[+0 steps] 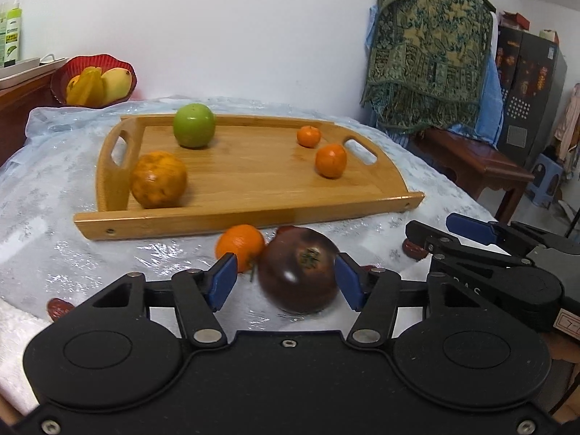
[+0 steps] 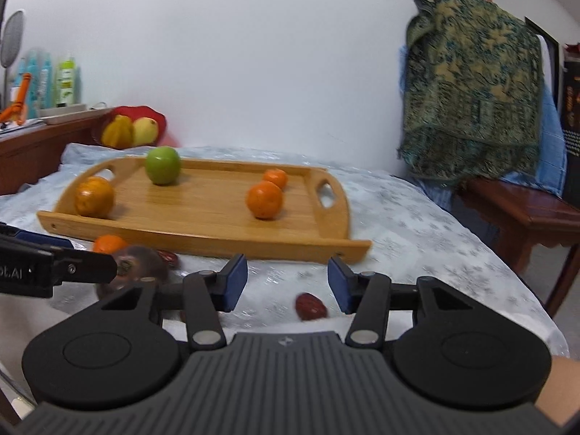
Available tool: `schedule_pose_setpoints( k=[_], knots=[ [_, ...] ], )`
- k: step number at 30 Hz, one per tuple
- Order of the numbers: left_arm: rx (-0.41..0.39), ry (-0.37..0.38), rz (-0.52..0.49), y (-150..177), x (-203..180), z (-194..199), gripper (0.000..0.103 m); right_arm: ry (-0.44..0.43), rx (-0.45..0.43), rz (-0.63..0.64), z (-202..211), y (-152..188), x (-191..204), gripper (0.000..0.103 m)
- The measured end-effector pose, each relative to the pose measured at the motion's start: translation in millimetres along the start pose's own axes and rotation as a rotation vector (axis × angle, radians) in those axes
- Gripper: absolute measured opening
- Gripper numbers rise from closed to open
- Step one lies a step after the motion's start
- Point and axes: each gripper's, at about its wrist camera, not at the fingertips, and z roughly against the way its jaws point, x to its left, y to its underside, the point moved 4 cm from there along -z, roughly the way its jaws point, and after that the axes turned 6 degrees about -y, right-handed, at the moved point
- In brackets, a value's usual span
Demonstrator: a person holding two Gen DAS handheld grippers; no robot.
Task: Organize fruits
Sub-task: 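Grasp the dark purple tomato with the left tool while the right tool approaches a red date, then close the right tool around the red date beside the tray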
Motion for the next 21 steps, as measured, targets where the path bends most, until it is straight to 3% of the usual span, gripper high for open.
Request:
schedule_pose_setpoints(
  k=[3, 7, 21],
  knots=[
    [0.002, -0.021, -0.008, 2, -9, -3, 0.057, -0.003, 0.036, -0.034, -5, 6, -7, 0.055],
    [0.006, -0.064, -0.005, 3, -17, -9, 0.057, -0.014, 0.067, -0.088, -11, 11, -17, 0.046],
    [-0.003, -0.169, -0.037, 6, -37, -29, 0.06, -0.03, 0.098, -0.174, -25, 17, -28, 0.041]
  ],
)
